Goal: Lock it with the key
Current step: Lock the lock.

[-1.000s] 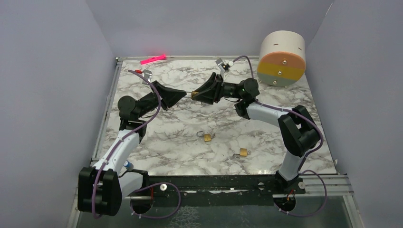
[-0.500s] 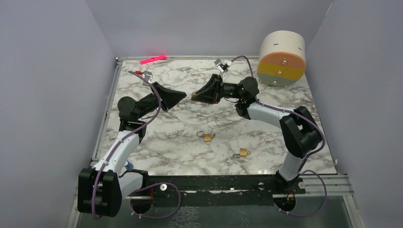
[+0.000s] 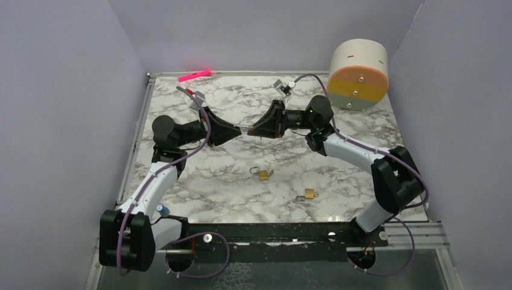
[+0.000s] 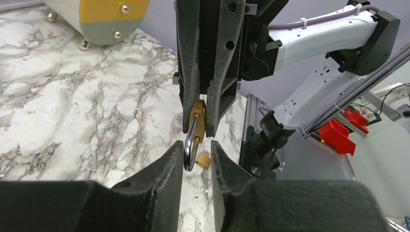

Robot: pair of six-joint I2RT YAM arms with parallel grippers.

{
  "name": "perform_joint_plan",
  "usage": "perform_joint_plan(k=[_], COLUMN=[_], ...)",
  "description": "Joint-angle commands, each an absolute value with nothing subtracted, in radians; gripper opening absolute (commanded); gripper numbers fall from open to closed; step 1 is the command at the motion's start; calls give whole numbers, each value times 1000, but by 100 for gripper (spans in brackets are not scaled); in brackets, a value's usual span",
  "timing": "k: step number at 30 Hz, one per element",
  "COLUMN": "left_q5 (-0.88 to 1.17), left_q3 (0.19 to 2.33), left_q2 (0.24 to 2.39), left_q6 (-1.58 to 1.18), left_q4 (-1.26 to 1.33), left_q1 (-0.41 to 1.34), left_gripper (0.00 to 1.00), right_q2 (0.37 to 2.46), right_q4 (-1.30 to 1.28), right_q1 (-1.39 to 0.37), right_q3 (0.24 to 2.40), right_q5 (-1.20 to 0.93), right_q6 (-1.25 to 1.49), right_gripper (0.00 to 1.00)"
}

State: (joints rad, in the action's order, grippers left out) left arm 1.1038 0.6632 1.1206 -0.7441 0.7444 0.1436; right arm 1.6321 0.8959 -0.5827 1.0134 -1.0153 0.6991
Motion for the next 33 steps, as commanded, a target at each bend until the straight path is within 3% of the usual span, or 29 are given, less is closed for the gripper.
perform_joint_plan(k=[1,9,27,28,29,33], left_q5=[1153,1166,1188,1179,1171,1168], left_q3=[700,710,714,716,719,725], left_q2=[1109,1107,1110,1109,1111,1114], left_q6=[-685,-651,-626,-619,-613,-606], left_q4=[678,634,602,595,585,573], left_q1=[143,143,144,142,139,138], left_gripper=[31,42,45,67,79,83], right_q2=[1570,1525,1512,1512,1512,1500], right_q4=[654,458,369,363,362,361], right_q1=[-588,-589,-588,-588,-588,-588], right_q3=[1062,1085,1106,1111,1114,1115], right_q5=[-1022,-998,-996,-1000,-1003,-1000], right_q6=[568,472,431,431,431,429], right_gripper=[1,1,1,1,1,1])
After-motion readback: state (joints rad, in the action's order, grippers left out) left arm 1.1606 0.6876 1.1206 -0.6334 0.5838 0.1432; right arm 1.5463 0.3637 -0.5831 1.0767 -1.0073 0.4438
